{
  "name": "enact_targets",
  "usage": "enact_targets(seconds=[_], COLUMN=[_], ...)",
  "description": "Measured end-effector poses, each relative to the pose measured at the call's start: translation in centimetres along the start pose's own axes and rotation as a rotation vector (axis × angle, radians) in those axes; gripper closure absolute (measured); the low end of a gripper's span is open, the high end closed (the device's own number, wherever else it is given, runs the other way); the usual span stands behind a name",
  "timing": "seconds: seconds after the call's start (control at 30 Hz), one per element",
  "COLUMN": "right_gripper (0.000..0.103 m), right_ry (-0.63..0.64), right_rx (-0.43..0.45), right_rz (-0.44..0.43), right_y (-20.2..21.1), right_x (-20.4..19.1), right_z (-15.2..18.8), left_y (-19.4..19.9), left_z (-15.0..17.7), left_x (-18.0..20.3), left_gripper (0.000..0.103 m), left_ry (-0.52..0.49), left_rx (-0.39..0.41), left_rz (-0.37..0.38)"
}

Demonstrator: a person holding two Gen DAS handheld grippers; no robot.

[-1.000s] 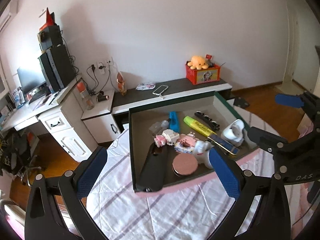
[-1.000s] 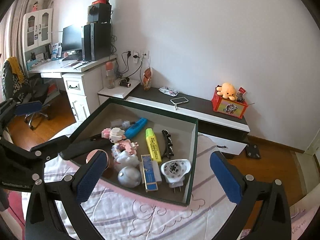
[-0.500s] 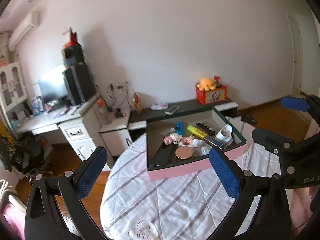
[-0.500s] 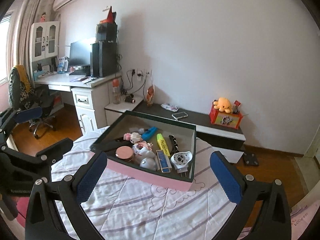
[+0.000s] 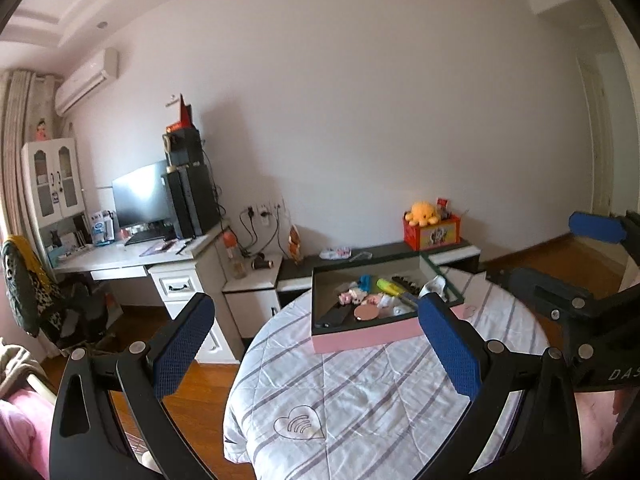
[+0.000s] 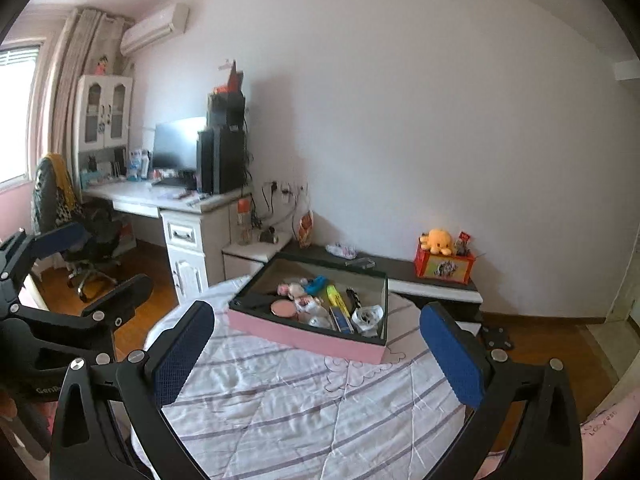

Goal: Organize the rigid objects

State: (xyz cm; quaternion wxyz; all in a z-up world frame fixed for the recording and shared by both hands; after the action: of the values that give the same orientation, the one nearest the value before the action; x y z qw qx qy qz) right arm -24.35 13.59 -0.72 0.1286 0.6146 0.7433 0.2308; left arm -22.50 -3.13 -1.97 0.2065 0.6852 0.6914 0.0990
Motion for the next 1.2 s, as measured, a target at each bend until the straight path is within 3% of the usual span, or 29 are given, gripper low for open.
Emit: enact_targets(seconds=[0.5,1.2], right_gripper=[0.0,0.0], right_ry=[0.007,0.007], right_rx=[0.166,0.293], right_rz=[0.028,0.045], right_y=[9.0,15.5], right_x=[-2.3,-4.8], right_z=[0.2,1.8], left_y=[10.0,17.9], left_z=[0.1,1.9], left_x=[-0.6,-1.2], left_gripper=[0.0,0.0], left_ry=[0.033,0.064], left_rx=[0.193,0.308], left_rz=[-0.012,-0.049])
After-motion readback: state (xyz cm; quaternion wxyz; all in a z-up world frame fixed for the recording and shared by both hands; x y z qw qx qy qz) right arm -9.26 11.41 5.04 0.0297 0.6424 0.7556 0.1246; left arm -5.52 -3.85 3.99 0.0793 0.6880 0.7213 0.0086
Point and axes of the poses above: each gripper's, at about its wrist camera, not at the fingertips, and y roughly against the way its jaws point, x to its right, z to its underside, the point moved 7 cm from there along -y, roughly the way its jaws point, and after that the axes turned 10 degrees about -x, right-handed, at the moved point
